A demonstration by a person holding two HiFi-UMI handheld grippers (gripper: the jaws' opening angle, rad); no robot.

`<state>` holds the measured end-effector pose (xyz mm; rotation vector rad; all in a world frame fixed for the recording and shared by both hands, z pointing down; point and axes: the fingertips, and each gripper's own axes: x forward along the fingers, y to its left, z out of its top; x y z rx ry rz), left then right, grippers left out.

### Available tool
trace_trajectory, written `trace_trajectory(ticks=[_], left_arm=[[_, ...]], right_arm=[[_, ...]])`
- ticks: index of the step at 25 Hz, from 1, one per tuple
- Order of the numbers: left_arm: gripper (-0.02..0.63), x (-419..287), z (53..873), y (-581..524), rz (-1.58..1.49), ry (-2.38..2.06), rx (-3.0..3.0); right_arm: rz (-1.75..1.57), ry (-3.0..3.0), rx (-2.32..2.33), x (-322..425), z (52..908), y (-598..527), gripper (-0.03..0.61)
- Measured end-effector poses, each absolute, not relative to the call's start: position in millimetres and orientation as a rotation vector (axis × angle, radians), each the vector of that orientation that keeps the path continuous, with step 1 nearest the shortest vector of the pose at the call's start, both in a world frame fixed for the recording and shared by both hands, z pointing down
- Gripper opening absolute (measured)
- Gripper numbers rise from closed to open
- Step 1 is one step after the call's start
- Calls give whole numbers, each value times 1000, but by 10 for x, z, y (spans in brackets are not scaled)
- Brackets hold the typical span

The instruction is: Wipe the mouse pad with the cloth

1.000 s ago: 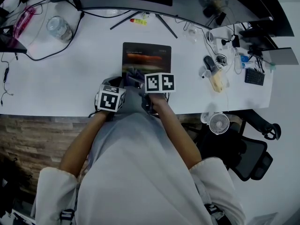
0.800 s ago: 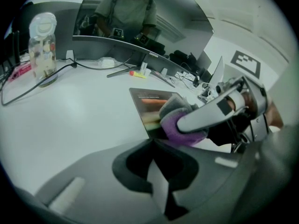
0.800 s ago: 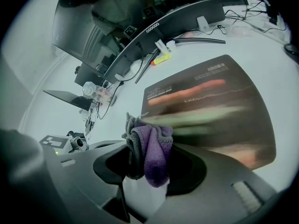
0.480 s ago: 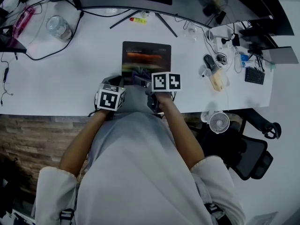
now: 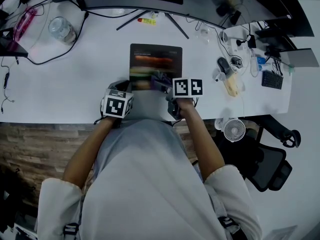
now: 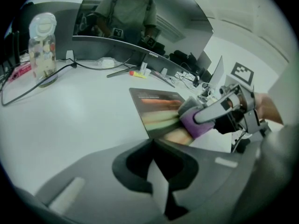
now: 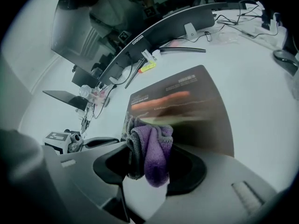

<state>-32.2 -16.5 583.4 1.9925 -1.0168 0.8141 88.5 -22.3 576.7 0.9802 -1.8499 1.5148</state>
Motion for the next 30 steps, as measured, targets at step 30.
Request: trace_trajectory(ticks=[30], left_arm=[[0,-310,5814,-157,831,-992,2012]], right_arm=[[1381,-1806,1079,1997,5756,-142,210]])
